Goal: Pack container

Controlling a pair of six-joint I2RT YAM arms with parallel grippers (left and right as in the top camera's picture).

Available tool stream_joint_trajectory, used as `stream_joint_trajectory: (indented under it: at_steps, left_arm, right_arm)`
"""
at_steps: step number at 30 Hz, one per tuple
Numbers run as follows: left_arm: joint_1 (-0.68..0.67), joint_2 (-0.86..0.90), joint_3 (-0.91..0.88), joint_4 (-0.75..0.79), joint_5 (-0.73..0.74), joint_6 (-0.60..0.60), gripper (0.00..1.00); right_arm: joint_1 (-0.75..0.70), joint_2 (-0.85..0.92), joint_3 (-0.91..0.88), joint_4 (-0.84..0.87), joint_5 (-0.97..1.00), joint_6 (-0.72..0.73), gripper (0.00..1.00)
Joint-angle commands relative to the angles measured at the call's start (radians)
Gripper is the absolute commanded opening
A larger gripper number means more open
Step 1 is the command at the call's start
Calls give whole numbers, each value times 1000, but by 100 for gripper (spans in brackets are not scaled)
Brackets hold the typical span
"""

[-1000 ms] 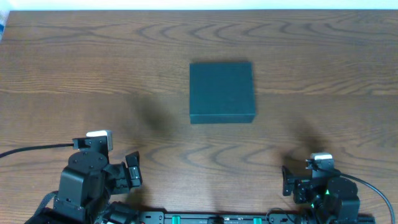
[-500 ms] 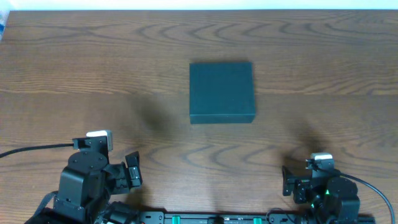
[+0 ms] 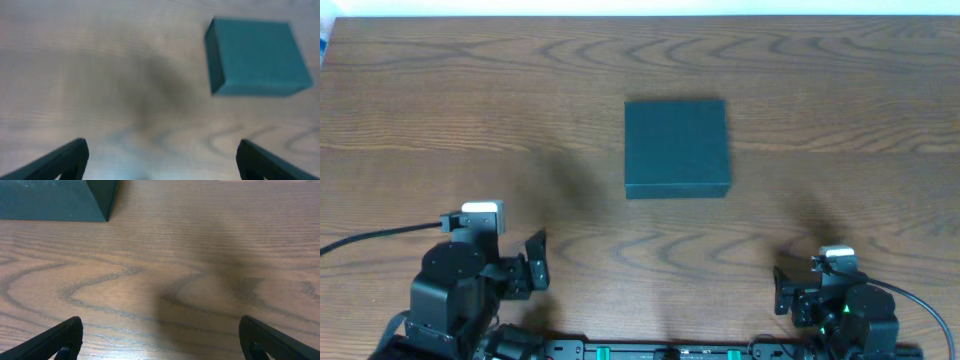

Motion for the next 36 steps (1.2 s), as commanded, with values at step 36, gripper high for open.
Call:
stream_joint_trajectory:
  at_steps: [36]
  left_arm:
    - [90, -560, -724, 185, 86, 114, 95]
  right_arm:
    - [-8, -8, -6, -6, -11, -1, 99]
